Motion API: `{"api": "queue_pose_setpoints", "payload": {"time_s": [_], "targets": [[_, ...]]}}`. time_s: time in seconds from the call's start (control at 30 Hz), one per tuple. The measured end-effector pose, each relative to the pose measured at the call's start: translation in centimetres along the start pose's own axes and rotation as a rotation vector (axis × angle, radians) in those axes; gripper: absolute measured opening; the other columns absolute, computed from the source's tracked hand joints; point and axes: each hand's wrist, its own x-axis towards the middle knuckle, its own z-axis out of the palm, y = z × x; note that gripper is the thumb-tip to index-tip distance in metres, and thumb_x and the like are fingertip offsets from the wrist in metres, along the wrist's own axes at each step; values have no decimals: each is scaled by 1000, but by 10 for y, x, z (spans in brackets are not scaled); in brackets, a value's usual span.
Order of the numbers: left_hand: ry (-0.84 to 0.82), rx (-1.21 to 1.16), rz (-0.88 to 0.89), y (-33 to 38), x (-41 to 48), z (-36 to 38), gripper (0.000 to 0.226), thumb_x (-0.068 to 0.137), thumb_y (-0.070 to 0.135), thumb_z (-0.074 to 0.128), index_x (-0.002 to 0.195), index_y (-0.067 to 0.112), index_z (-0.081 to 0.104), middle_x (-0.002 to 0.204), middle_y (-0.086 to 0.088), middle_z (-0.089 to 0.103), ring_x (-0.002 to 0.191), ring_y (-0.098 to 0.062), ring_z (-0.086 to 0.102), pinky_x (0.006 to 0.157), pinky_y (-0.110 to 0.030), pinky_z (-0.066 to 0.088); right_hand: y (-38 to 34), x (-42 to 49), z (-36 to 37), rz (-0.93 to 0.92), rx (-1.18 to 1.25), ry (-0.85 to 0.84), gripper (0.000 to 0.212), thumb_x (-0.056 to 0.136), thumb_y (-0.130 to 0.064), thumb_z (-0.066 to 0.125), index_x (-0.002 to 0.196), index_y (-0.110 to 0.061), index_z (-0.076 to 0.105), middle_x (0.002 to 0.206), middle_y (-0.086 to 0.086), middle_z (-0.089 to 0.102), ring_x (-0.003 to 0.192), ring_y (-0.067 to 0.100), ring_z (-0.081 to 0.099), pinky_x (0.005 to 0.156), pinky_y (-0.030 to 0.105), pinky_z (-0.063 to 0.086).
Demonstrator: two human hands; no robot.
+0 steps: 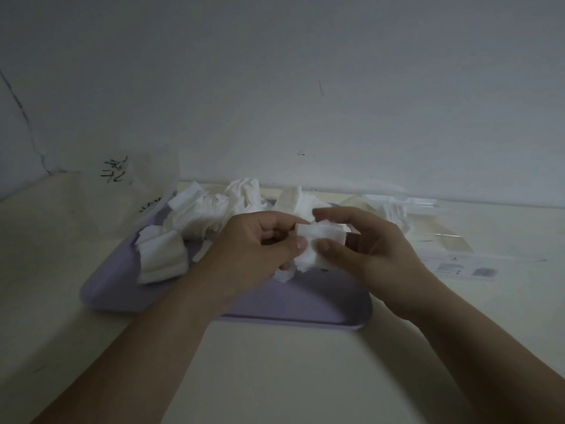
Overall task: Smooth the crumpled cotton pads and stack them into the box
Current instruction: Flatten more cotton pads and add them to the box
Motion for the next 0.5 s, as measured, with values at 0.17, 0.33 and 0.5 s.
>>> {"api": "queue_pose_setpoints", "payload": {"time_s": [0.17,0.33,0.5], "targets": [[176,159,56,2,7,-11,15,95,13,71,106,23,75,76,-4,75,53,-10,61,49,-24,43,5,0,6,36,-7,89,12,90,3,75,97,-6,78,82,7,74,71,18,66,70,33,55],[-4,237,-55,6,-1,-9,29,81,32,85,106,25,74,86,-16,73,61,-12,69,44,-26,44,6,1,6,66,143,190,15,93,-2,73,104,-11,76,107,19,75,88,33,71,86,50,61],[-57,93,-20,1,0,-1,13,97,5,67,100,14,77,88,-7,80,70,-15,71,52,-27,53,3,-1,9,50,137,150,20,96,-7,70,113,-15,79,122,22,70,98,32,71,82,42,62]]}}
